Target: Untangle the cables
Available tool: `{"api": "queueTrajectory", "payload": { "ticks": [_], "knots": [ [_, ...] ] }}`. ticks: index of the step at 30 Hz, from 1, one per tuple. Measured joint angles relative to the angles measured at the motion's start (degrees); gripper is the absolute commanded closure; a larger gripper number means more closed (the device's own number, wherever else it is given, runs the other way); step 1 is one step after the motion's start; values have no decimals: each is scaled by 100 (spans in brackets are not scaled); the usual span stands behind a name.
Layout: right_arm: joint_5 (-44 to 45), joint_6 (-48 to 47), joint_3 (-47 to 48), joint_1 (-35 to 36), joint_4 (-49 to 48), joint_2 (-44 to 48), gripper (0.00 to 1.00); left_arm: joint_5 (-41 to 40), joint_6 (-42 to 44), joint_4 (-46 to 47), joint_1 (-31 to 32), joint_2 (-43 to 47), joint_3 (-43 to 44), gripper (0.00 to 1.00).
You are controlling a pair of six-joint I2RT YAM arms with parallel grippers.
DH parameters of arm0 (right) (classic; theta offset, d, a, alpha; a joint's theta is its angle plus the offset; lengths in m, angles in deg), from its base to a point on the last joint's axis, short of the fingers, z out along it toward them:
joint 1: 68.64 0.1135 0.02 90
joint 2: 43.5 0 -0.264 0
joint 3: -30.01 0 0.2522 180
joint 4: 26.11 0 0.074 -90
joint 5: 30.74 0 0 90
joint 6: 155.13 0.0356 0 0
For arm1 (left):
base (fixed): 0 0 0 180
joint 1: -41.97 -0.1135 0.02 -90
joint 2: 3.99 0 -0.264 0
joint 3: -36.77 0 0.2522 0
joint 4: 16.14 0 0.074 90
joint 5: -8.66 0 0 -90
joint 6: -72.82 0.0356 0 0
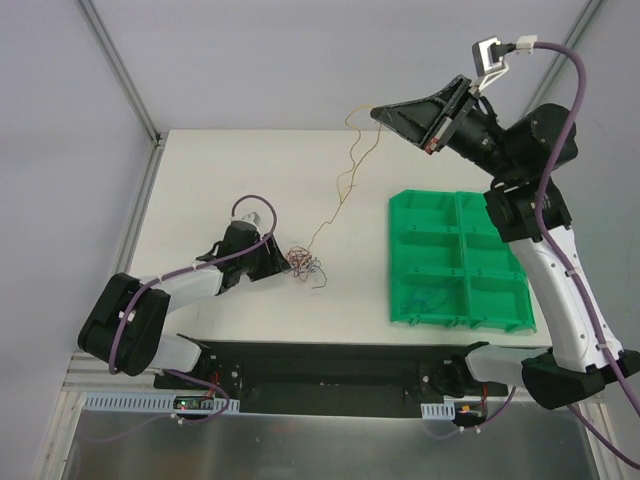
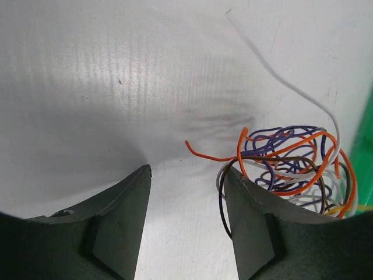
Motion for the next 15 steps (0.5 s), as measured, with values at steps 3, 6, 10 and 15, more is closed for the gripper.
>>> {"api": "queueTrajectory", "payload": {
  "ticks": [3, 6, 10, 15],
  "knots": [
    [20, -107, 413, -35, 234, -37, 100, 63, -15, 0, -138, 74, -39, 43],
    [61, -236, 809, -70, 540, -103, 100, 90, -22, -11, -313, 162, -92, 41],
    [125, -393, 1434, -223, 955, -251, 100, 52, -22, -129, -496, 433, -219, 39],
    [304, -730, 1921, -302, 1329, -291, 100, 149, -26, -525, -682, 887, -299, 26]
  ]
}}
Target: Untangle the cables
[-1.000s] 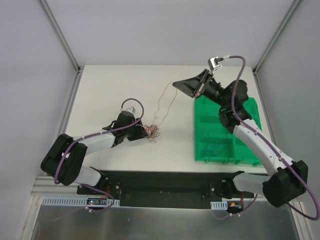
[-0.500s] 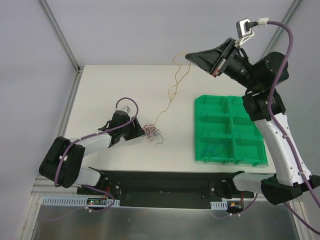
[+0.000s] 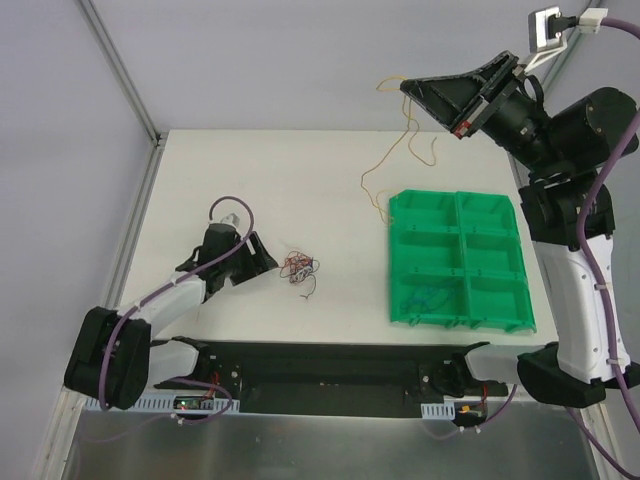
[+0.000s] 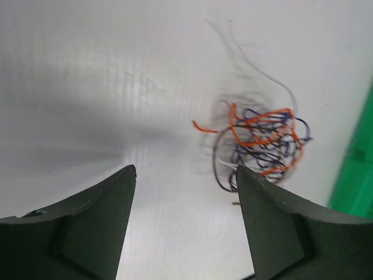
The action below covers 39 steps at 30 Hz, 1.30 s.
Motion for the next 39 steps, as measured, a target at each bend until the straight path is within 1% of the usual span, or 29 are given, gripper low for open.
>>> {"api": "queueTrajectory", "payload": {
  "ticks": [3, 5, 7, 10, 13, 16, 20, 23, 26, 30, 34, 39],
  "knots": [
    [175, -310, -297, -26, 227, 214, 100, 413, -72, -273, 4, 588, 26, 18],
    [358, -575, -782, -66, 372, 457, 100, 763, -96, -520, 4, 957, 232, 13],
    [555, -828, -1272, -98, 586, 675, 99, 1084, -96, -721, 4, 1244, 592, 12],
    [1034, -1320, -2072, -133, 1036, 1003, 100, 1565, -39, -981, 4, 1521, 1375, 11],
    [1587, -1797, -2691, -162, 1515, 1268, 100, 1982, 87, -1169, 4, 1556, 2273, 11],
    [2092, -2186, -3110, -192, 1834, 1480, 99, 2326, 192, -1200, 7, 1456, 2957, 11],
    [2756, -2557, -3757, -267, 2035, 1847, 99, 2708, 313, -1217, 15, 1060, 3560, 12],
    [3220, -2693, -4266, -352, 2072, 2050, 100, 2887, 417, -1261, 70, 699, 3654, 12],
    [3661, -2778, -4743, -402, 2087, 2131, 99, 2892, 599, -1394, 251, 382, 3578, 12],
    [4192, -2837, -5392, -433, 2105, 2240, 100, 2857, 935, -1513, 385, 326, 3279, 12],
    [4452, -2824, -5742, -509, 2138, 2262, 100, 2859, 1143, -1558, 339, 326, 3099, 12],
    [4496, -2638, -6013, -531, 2035, 2264, 100, 2863, 1272, -1582, 339, 345, 3064, 12]
  ]
}}
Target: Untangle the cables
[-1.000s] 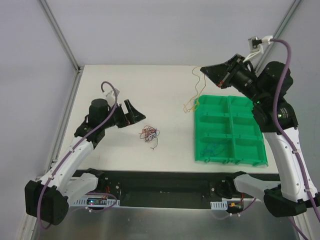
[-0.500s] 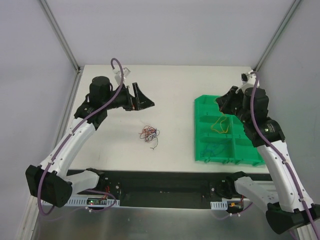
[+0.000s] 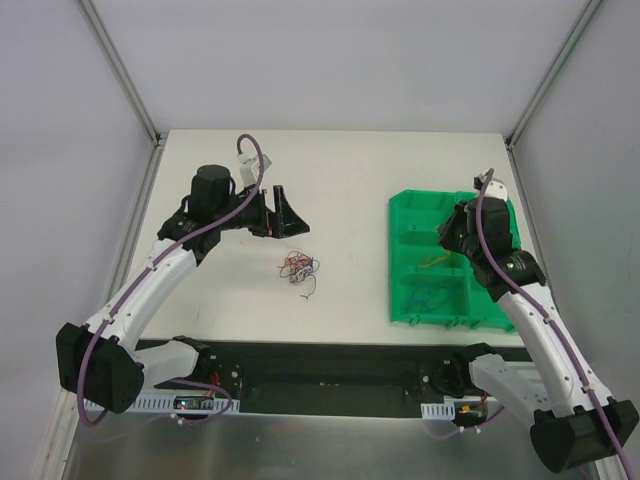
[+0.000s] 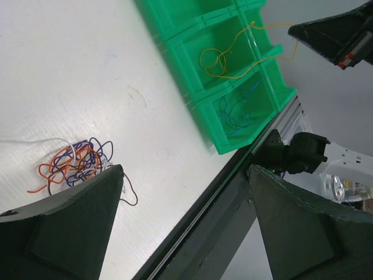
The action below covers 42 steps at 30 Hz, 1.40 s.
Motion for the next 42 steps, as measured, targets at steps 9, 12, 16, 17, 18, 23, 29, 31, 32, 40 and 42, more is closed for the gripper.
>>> {"api": "queueTrajectory", "payload": {
  "ticks": [9, 12, 16, 17, 18, 23, 29, 31, 32, 40, 42],
  "knots": [
    [-133, 216, -632, -9, -120, -586, 100, -20, 162, -68, 0, 52, -2, 11],
    [-155, 186, -629, -31, -210, -968, 100, -33, 201, -83, 0, 48, -2, 11],
    [-136, 85, -535, -103, -282, -1672, 100, -50, 247, -105, 0, -24, -2, 12],
    [-133, 63, -509, -125, -302, -1812, 100, -48, 249, -107, 0, -59, -2, 12],
    [-140, 37, -455, -157, -306, -1993, 100, -48, 251, -109, 0, -87, -2, 11],
    [-63, -155, -146, -234, -400, -2708, 96, -118, 282, -166, 0, -125, -2, 11],
    [-68, -291, -26, -236, -420, -2889, 65, -149, 293, -197, -74, -313, -2, 12],
    [-87, -321, 4, -234, -393, -2927, 56, -151, 293, -201, -79, -428, -2, 12],
    [-90, -345, 4, -232, -363, -2916, 55, -151, 293, -201, -114, -472, -2, 12],
    [-37, -601, 136, -107, 144, -2031, 29, -85, 256, -208, -260, -577, -2, 12],
    [4, -658, 232, -66, 234, -1742, 27, -42, 254, -205, -262, -638, -2, 12]
  ]
}}
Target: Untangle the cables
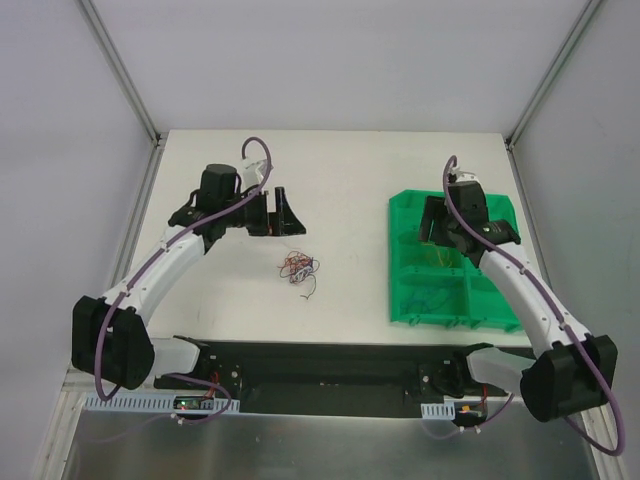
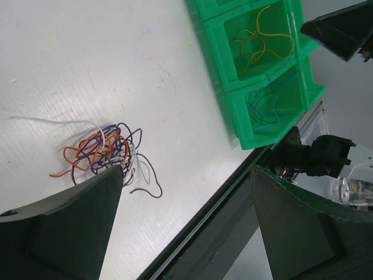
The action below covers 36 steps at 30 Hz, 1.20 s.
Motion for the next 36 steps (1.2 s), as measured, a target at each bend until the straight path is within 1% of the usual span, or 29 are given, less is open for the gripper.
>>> {"api": "queueTrajectory", "payload": {
  "ticks": [2, 5, 8, 10, 11, 12, 14, 15, 19, 23, 28, 36],
  "knots": [
    [39, -76, 186, 33, 118, 201, 27, 55, 0, -2, 0, -103, 0, 12],
    [35, -122, 505, 160, 238, 219, 27, 142, -9, -7, 0, -306, 0, 13],
    [-151, -114, 564, 782, 0, 186, 27, 330, -57, -7, 0, -562, 2, 21],
    [-529, -13, 562, 1266, -328, 7, 30, 400, -103, -9, 0, -750, 0, 25],
    [-752, 63, 560, 1427, -511, -125, 35, 411, -118, -15, 0, -835, 2, 28],
    [-1054, 177, 551, 1589, -815, -337, 41, 420, -131, -26, 0, -914, 2, 30],
    [-1569, 426, 525, 1801, -1458, -898, 54, 407, -155, -39, 0, -1036, 2, 32],
    [-1766, 562, 520, 1875, -1709, -1215, 56, 378, -160, -44, 0, -1095, 2, 32],
    [-2277, 1032, 411, 2039, -2538, -2299, 57, 212, -166, -127, 0, -1344, 11, 33],
    [-2503, 1156, 358, 2275, -3053, -2846, 57, 52, -199, -227, 0, -1646, 24, 35],
    [-2474, 1152, 358, 2625, -3536, -3023, 61, 39, -275, -328, 0, -1998, 68, 36],
    [-1692, 922, -26, 3003, -3932, -3042, 63, 20, -280, -378, 0, -2159, 149, 34]
  ]
}}
